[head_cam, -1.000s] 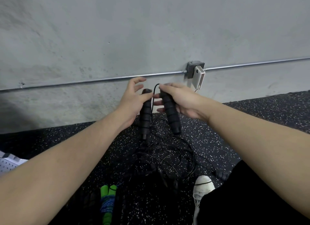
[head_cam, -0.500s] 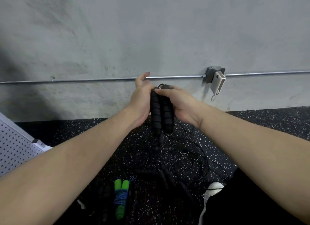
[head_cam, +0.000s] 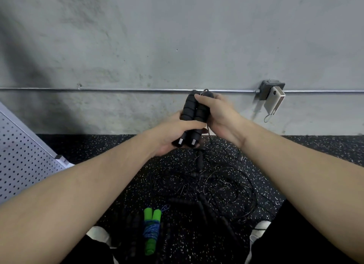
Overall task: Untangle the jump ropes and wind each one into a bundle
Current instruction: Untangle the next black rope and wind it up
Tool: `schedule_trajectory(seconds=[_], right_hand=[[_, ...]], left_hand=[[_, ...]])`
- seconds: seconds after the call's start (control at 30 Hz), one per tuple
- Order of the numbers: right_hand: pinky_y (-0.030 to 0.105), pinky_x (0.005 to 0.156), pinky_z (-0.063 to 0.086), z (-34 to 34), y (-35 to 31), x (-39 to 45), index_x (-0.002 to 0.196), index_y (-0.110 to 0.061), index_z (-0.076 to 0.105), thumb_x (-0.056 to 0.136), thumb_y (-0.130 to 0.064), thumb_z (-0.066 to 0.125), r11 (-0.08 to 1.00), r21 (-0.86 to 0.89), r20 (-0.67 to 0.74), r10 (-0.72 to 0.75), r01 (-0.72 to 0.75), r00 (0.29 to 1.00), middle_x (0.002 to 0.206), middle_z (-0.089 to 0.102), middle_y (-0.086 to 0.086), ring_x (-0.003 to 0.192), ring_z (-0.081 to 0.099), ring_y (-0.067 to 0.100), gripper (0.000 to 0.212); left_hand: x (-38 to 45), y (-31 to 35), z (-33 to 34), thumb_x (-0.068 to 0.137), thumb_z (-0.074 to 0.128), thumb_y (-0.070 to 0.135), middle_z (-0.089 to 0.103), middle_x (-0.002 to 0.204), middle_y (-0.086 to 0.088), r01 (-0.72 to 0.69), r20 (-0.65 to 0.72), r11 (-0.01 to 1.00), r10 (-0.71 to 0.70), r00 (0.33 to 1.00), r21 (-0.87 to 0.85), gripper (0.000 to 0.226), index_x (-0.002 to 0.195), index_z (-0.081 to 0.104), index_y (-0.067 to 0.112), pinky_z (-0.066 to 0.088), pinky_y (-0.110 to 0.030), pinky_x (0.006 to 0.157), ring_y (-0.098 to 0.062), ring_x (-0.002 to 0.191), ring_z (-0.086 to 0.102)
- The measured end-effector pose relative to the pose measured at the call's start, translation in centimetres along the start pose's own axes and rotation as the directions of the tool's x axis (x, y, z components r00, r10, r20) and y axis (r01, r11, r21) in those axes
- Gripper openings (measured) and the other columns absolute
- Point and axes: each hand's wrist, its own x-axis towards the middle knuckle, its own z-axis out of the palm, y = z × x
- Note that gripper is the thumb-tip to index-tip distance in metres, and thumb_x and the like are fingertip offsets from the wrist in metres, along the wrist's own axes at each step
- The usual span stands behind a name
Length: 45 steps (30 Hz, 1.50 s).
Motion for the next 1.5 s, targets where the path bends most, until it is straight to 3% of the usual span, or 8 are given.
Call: schedule_trajectory(seconds=[0.17, 0.3, 0.43, 0.53, 0.63, 0.97, 1.27, 1.5], right_hand=[[0.042, 0.081, 0.061, -1.5, -0.6, 0.4, 0.119, -0.017, 0.050, 0.080, -0.061, 0.073, 0.866, -0.501, -0.071, -0.027, -0.013, 0.997, 0.112, 0.065, 0.003, 0.088, 0.067, 0.017, 0.063], [0.027, 0.095, 0.038, -2.5, -1.2, 0.7, 0.141, -0.030, 0.039, 0.096, -0.061, 0.051, 0.727, -0.660, 0.065, -0.197, 0.190, 0.978, 0.125, 0.052, -0.007, 0.106, 0.055, 0.003, 0.056], [0.026, 0.110, 0.023, -2.9, -1.1, 0.9, 0.140, -0.029, 0.055, 0.100, -0.067, 0.024, 0.573, -0.793, 0.227, -0.037, 0.207, 0.973, 0.147, 0.049, -0.007, 0.138, 0.040, 0.010, 0.063], [0.038, 0.107, 0.042, -3.4, -0.6, 1.1, 0.095, -0.021, 0.072, 0.092, -0.079, 0.024, 0.501, -0.853, 0.187, 0.031, 0.147, 0.982, 0.107, 0.074, 0.001, 0.105, 0.066, 0.018, 0.076], [0.028, 0.062, 0.042, -2.9, -0.6, 1.5, 0.060, -0.020, 0.047, 0.094, -0.070, 0.041, 0.469, -0.868, 0.157, -0.047, 0.161, 0.986, 0.052, 0.048, -0.011, 0.052, 0.051, 0.011, 0.060], [0.031, 0.059, 0.033, -2.8, -0.9, 2.2, 0.061, -0.015, 0.060, 0.093, -0.062, 0.056, 0.520, -0.814, 0.133, -0.270, 0.261, 0.953, 0.051, 0.034, -0.013, 0.049, 0.034, 0.006, 0.057], [0.029, 0.057, 0.038, -2.0, -0.5, 2.5, 0.095, -0.024, 0.048, 0.097, -0.060, 0.049, 0.576, -0.794, 0.046, -0.262, 0.195, 0.964, 0.076, 0.059, -0.002, 0.062, 0.049, 0.013, 0.036], [0.025, 0.046, 0.034, -0.3, -0.4, 1.3, 0.118, -0.019, 0.064, 0.106, -0.025, 0.047, 0.806, -0.542, 0.225, -0.137, 0.240, 0.965, 0.060, 0.053, -0.001, 0.044, 0.039, 0.010, 0.022]], left_hand=[[-0.2, 1.0, -2.5, 0.092, 0.070, 0.004, 0.073, 0.099, -0.017, 0.032, 0.040, 0.997, -0.035, 0.999, 0.069, 0.038, 0.122, 0.052, 0.020, 0.064, -0.044, 0.072, -0.035, 0.076, 0.073], [-0.7, 1.3, -3.8, 0.092, 0.069, 0.005, 0.075, 0.113, -0.014, 0.065, 0.118, 0.978, -0.090, 0.989, 0.197, 0.049, 0.134, 0.049, 0.023, 0.059, -0.036, 0.060, -0.032, 0.075, 0.071], [-1.0, 1.3, -4.4, 0.092, 0.068, 0.001, 0.075, 0.114, -0.012, 0.048, 0.174, 0.951, -0.106, 0.979, 0.307, 0.043, 0.127, 0.053, 0.022, 0.062, -0.041, 0.068, -0.029, 0.077, 0.072], [-1.1, 1.1, -4.9, 0.090, 0.068, -0.001, 0.075, 0.109, -0.011, 0.063, 0.195, 0.953, -0.124, 0.973, 0.296, 0.049, 0.132, 0.051, 0.018, 0.062, -0.050, 0.080, -0.037, 0.088, 0.073], [-1.4, 0.8, -5.2, 0.090, 0.068, 0.002, 0.075, 0.109, -0.011, 0.103, 0.206, 0.964, -0.155, 0.966, 0.243, 0.050, 0.133, 0.051, 0.019, 0.063, -0.047, 0.078, -0.038, 0.091, 0.073], [-3.0, 0.9, -6.8, 0.094, 0.046, 0.035, 0.062, 0.136, -0.023, 0.266, 0.360, 0.952, -0.198, 0.912, -0.149, 0.054, 0.141, 0.055, 0.011, 0.053, -0.039, 0.076, -0.028, 0.097, 0.065], [-1.4, 0.0, -6.6, 0.104, 0.053, 0.025, 0.064, 0.106, -0.016, -0.044, -0.014, 0.999, 0.044, 0.999, -0.010, 0.040, 0.143, 0.053, 0.036, 0.042, -0.027, 0.059, -0.018, 0.074, 0.055], [0.0, -0.1, -6.1, 0.106, 0.055, 0.027, 0.063, 0.103, 0.003, -0.333, -0.415, 0.942, 0.293, 0.861, -0.026, 0.053, 0.152, 0.037, 0.047, 0.043, -0.028, 0.074, -0.015, 0.083, 0.052]])
